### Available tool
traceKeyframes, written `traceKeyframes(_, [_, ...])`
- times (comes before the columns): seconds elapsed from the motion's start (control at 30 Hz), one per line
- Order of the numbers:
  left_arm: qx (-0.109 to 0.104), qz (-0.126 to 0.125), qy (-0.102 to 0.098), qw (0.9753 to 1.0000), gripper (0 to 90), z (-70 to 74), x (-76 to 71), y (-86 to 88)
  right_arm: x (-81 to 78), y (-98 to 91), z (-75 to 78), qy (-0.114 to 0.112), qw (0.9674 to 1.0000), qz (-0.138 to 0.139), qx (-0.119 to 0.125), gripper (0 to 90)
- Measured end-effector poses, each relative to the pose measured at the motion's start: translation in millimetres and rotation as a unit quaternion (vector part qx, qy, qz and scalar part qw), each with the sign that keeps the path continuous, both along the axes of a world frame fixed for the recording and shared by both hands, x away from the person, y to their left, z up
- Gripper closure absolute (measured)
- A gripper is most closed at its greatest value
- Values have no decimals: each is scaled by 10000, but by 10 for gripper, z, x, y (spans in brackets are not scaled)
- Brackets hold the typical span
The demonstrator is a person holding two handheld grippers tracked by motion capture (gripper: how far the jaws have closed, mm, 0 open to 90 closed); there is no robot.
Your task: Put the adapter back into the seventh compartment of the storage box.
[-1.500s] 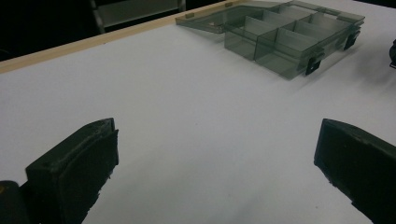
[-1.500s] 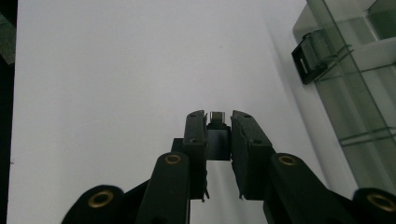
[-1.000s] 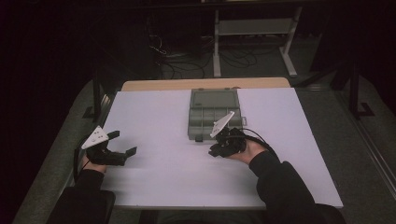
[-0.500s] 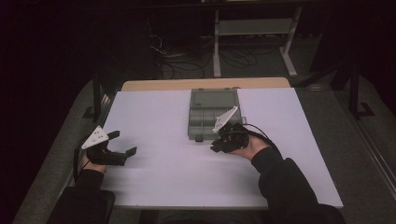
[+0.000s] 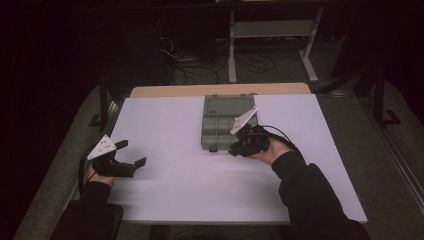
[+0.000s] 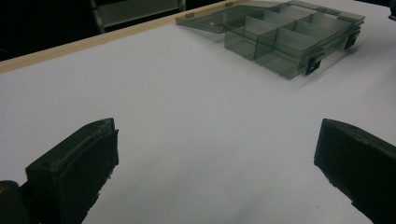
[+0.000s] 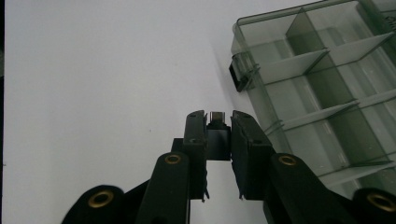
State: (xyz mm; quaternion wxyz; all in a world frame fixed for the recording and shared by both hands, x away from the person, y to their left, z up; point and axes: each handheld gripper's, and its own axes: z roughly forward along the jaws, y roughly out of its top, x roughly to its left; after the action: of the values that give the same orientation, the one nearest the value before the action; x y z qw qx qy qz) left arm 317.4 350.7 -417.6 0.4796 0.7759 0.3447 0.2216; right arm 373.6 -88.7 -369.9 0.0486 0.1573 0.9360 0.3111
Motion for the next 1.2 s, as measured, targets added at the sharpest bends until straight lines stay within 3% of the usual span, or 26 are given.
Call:
traceKeyframes(0.83, [8, 1, 4, 10000, 0, -1, 1, 1, 200, -235, 196, -126, 9989, -437, 119, 748])
traceKeyframes(1.2, [-1, 4, -1, 10000, 0, 0, 1, 1, 327, -269, 200, -152, 9983, -550, 145, 748])
